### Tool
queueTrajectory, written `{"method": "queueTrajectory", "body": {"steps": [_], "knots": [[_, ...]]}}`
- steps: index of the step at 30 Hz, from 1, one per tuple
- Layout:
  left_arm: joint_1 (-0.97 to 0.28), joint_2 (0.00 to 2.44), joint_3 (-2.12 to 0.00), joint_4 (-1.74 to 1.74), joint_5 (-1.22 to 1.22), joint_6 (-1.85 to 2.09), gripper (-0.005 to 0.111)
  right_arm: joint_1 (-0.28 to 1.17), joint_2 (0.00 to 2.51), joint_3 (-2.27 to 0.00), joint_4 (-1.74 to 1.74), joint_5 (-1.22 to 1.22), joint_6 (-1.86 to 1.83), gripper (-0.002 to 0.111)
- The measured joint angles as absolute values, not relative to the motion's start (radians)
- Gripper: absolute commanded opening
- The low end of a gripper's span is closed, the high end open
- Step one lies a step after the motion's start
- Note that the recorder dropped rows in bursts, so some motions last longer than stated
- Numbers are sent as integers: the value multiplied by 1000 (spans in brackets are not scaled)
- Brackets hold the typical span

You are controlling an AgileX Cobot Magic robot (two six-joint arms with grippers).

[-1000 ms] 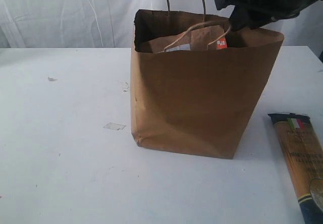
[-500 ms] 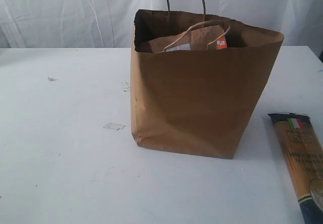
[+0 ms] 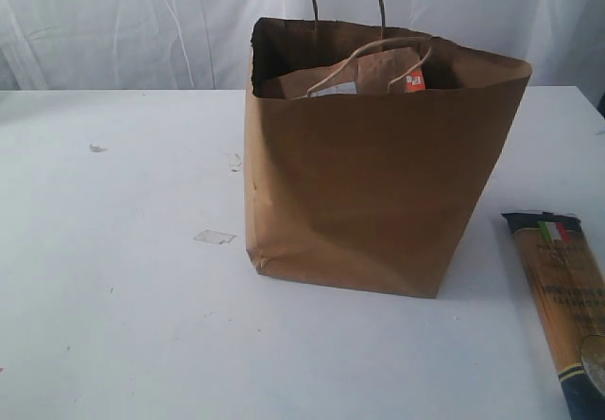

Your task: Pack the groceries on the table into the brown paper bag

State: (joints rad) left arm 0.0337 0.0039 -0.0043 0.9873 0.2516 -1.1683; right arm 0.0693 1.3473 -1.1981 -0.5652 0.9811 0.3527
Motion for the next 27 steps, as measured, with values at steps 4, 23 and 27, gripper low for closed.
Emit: {"method": "queueTrajectory", "body": {"steps": [4, 23, 27], "knots": [[34, 4, -4, 987, 252, -1168, 0, 6, 1511, -1111, -246, 1085, 116, 0], [34, 4, -4, 987, 252, -1168, 0, -1, 1670, -1025, -105, 776, 43, 94], [34, 4, -4, 987, 252, -1168, 0, -1, 1670, -1025, -91, 737, 43, 94]]}}
